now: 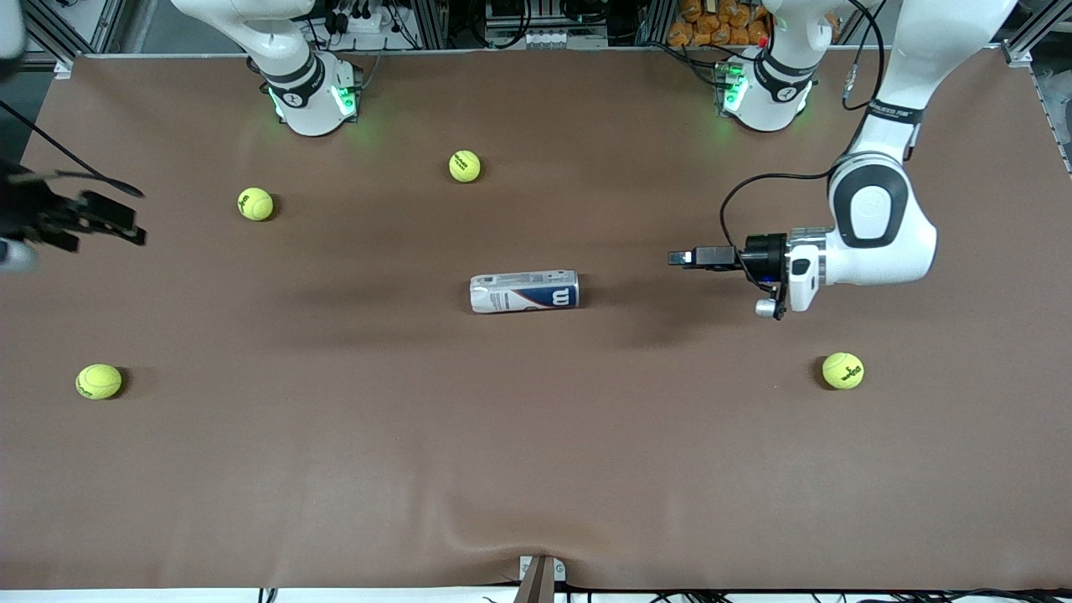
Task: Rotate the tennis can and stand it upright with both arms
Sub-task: 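Retract the right gripper while the left gripper reaches the can end, then grasp the can near its open end with the left gripper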
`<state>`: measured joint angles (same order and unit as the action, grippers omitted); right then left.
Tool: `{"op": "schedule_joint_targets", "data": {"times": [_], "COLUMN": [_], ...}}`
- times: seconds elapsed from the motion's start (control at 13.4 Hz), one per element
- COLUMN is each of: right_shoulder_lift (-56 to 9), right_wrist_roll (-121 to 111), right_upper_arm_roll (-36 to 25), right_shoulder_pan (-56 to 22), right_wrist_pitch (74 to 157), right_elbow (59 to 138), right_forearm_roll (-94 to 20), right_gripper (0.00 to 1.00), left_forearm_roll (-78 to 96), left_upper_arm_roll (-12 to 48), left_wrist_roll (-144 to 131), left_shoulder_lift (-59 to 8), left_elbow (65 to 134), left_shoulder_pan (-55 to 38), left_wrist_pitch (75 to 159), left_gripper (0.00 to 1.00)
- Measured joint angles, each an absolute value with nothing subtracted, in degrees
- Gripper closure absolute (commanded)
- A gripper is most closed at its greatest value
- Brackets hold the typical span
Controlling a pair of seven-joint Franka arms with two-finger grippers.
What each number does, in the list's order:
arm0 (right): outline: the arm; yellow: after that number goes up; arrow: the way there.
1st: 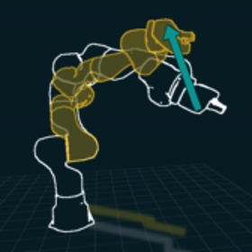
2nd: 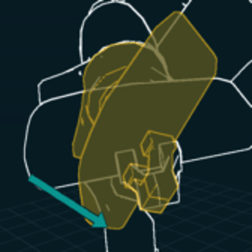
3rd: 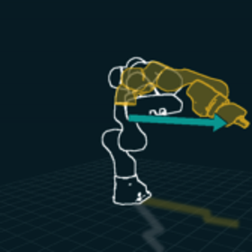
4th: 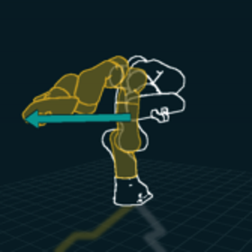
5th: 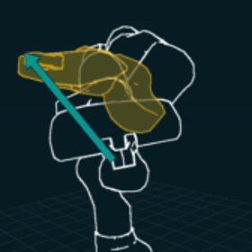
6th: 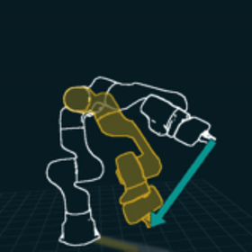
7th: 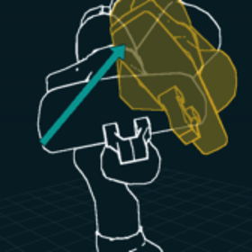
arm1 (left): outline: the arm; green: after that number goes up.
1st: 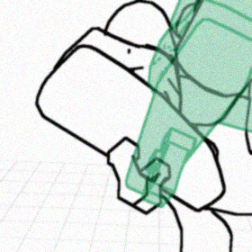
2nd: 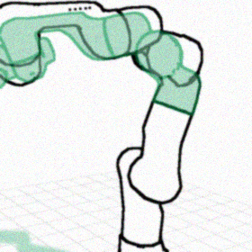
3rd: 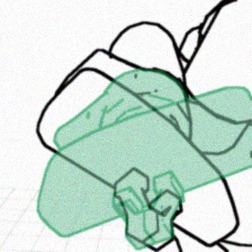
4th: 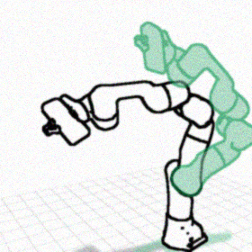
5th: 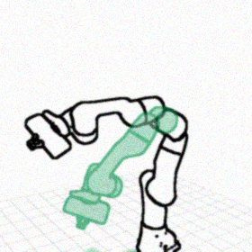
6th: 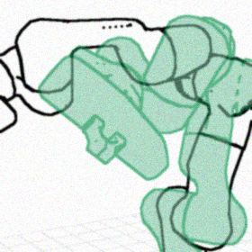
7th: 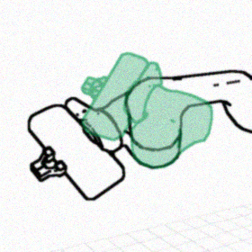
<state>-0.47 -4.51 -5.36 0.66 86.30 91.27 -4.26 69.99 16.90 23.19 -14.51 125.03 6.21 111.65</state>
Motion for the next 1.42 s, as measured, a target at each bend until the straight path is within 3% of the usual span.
{"op": "schedule_joint_targets", "data": {"times": [0.22, 0.6, 1.42], "right_shoulder_lift": [1.7, 2.0, 2.0], "right_wrist_roll": [1.2, 5.7, 0.9], "right_upper_arm_roll": [-5.6, -5.3, -3.8], "right_shoulder_pan": [0.8, 0.8, 0.6], "right_wrist_pitch": [83.1, 78.3, 78.9], "right_elbow": [91.0, 87.7, 85.7], "right_forearm_roll": [-4.3, -3.5, 0.2], "right_gripper": [0.00, 0.00, 0.00], "left_forearm_roll": [76.1, 89.7, 94.0], "left_upper_arm_roll": [18.4, 18.7, 18.8], "left_wrist_roll": [30.8, 46.0, 48.0], "left_shoulder_lift": [-17.6, -31.0, -40.0], "left_elbow": [125.3, 121.8, 113.2], "left_shoulder_pan": [5.5, -0.2, -5.1], "left_wrist_pitch": [115.0, 116.2, 119.8], "left_gripper": [0.00, 0.00, 0.00]}}
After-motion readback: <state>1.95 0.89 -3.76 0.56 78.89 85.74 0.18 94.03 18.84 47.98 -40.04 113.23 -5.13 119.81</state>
